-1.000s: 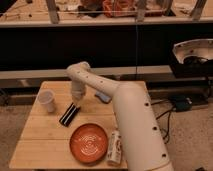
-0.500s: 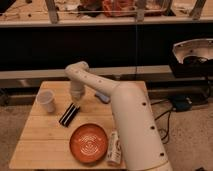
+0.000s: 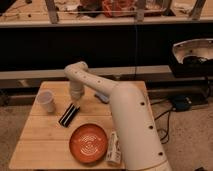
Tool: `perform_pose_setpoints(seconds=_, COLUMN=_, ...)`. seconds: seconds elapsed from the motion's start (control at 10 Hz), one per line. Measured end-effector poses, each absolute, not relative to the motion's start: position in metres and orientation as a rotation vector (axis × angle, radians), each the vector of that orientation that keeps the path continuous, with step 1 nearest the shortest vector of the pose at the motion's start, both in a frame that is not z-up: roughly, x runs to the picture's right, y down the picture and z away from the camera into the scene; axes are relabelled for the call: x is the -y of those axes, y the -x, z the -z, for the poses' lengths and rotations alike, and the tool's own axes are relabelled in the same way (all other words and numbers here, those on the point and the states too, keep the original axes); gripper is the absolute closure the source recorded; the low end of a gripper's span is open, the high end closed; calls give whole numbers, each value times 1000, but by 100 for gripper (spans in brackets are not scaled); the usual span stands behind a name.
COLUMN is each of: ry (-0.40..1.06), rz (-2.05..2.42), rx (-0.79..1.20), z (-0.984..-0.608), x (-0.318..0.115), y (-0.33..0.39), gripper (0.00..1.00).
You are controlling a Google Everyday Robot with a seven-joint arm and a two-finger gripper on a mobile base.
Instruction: Push the eraser across the table
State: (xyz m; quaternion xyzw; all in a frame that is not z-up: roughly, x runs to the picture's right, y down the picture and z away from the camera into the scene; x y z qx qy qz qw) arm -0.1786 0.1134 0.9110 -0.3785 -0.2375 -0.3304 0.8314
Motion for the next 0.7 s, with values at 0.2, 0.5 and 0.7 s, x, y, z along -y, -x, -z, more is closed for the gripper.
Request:
perform_pose_setpoints(seconds=0.2, ry=805, rz=701, rx=503, z=-910, x=-113, y=178, gripper=98)
perform_pose_setpoints(seconds=0.5, ry=818, rz=723, rx=500, z=-910, x=-116, y=183, gripper=98)
perform_pose_setpoints(seconds=0.7, ry=820, rz=729, rx=503, z=-908, x=-117, y=184, gripper=98)
